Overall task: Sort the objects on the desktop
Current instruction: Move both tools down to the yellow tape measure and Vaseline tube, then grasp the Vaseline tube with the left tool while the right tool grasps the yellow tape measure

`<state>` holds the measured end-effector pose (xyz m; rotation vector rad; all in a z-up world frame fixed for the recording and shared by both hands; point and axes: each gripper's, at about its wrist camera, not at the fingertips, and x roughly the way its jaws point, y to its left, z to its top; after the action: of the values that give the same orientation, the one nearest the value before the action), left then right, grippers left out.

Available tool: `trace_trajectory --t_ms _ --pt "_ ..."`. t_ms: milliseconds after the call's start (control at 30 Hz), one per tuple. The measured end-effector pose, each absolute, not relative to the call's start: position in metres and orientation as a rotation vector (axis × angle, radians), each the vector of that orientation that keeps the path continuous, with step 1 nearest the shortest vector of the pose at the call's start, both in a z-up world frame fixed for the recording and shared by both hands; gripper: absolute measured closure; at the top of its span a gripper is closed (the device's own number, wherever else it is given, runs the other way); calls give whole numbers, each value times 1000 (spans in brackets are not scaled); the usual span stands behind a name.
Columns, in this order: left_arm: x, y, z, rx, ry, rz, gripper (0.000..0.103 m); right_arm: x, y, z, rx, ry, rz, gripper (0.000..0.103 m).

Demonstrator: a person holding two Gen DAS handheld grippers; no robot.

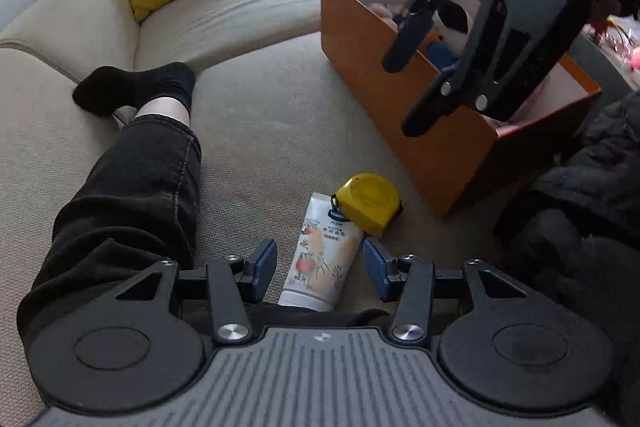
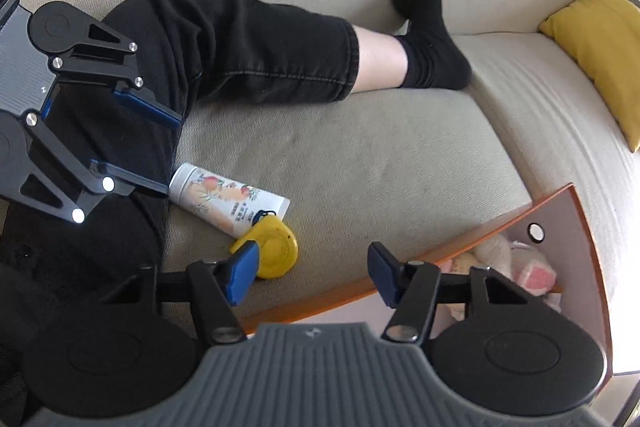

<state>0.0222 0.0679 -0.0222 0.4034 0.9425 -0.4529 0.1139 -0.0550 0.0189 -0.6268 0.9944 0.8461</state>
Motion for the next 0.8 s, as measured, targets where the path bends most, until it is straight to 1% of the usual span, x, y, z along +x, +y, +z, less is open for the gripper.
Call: trace_trajectory --t_ms 33,67,100,300,367,467,667,800 --pt "23 65 -28 425 958 -454 47 116 -51 15 -634 1014 861 47" --pt "26 62 -32 440 982 -449 47 118 -47 11 -641 1035 871 52" --pt "29 59 -36 455 1002 -444 47 119 -44 7 -647 1055 883 55" --pt "46 52 -55 530 1091 -460 47 122 -16 -22 -771 1173 999 55" --pt "52 51 -61 550 1111 -461 47 123 -8 -29 -818 1183 1035 53" --pt "60 51 -67 551 1143 -469 47 127 3 -39 -887 1200 1096 43" --pt "73 58 -77 482 1205 -470 47 132 15 -58 -1028 1234 1139 42" --pt "75 64 -78 440 1221 -480 47 136 19 -63 -1043 1278 1135 43"
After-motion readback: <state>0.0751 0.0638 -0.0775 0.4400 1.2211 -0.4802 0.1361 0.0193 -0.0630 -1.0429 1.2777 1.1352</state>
